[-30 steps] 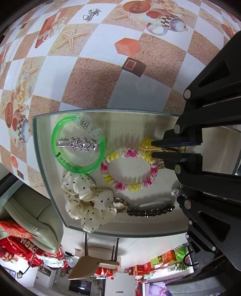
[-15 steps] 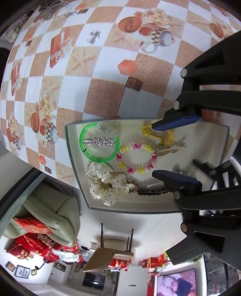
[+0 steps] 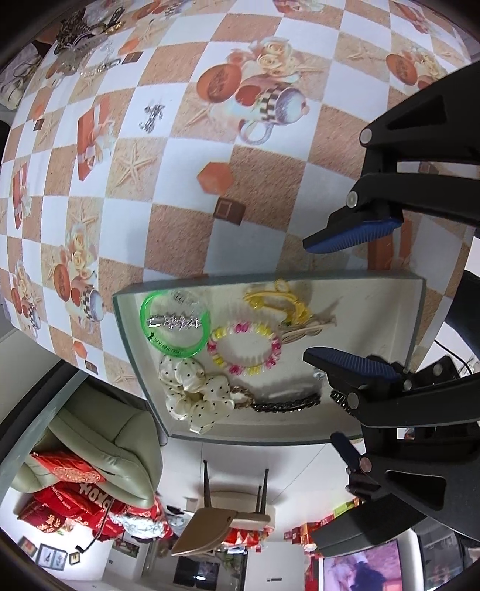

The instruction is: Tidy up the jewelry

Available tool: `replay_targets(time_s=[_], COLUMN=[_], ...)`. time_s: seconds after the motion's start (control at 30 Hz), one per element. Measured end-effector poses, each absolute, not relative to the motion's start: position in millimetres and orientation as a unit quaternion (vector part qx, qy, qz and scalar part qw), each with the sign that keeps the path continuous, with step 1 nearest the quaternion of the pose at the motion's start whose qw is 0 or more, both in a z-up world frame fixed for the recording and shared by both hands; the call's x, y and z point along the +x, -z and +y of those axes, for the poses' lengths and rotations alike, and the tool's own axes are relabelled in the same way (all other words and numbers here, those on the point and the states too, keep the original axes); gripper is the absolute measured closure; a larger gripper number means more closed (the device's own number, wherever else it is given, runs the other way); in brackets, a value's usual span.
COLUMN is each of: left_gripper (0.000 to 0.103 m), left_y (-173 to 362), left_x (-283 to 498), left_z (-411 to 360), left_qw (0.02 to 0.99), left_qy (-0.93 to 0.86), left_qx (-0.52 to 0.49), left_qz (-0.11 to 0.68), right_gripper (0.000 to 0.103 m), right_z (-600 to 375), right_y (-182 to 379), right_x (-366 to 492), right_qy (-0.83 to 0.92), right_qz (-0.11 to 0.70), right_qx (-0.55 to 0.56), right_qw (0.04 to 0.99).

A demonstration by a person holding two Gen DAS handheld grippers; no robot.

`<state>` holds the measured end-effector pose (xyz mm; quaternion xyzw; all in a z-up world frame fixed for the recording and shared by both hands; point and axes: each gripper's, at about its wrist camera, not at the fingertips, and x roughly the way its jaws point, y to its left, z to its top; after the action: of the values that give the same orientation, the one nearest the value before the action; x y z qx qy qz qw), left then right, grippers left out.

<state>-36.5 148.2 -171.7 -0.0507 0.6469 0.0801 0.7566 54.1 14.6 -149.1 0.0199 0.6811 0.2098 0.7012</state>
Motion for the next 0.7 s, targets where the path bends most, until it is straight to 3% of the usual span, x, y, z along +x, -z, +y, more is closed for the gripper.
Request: replay_targets(time_s=[0.23,0.33,0.5,0.6,0.7], left_gripper=[0.0,0.0,0.0,0.0,0.0], left_y=[162.6,160.2,155.0,151.0,146.6], left_x=[-47.1,-49.9,-55.3,-56.8,-57.7], left_z=[141.9,144.7,149.2,151.1,151.5], left_qw=[0.76,0.758,0.756,0.756,0.756], left_qy=[-0.096,-0.096,-0.109,-0.112,-0.116], left_qx=[-0.019,-0.031,-0.032,-0.032,-0.029], left_qz=[0.643,0.644,0.644,0.644,0.643], right_gripper=[0.044,0.032,0.031,0.022,0.021], right_z=[6.0,4.5,3.8,3.6,4.5], right_y=[149.3,150.0,148.1,145.7,141.9], right_x=[44.1,39.4,31.6,28.9,26.5], right_qy=[-0.202,-0.199,-0.197,-0.198,-0.201], right_qz=[0.687,0.689,0.691,0.691,0.689], right_qx=[0.015,0.009,-0.006,-0.01,-0.015], right_qw=[0.698,0.697,0.695,0.695,0.697])
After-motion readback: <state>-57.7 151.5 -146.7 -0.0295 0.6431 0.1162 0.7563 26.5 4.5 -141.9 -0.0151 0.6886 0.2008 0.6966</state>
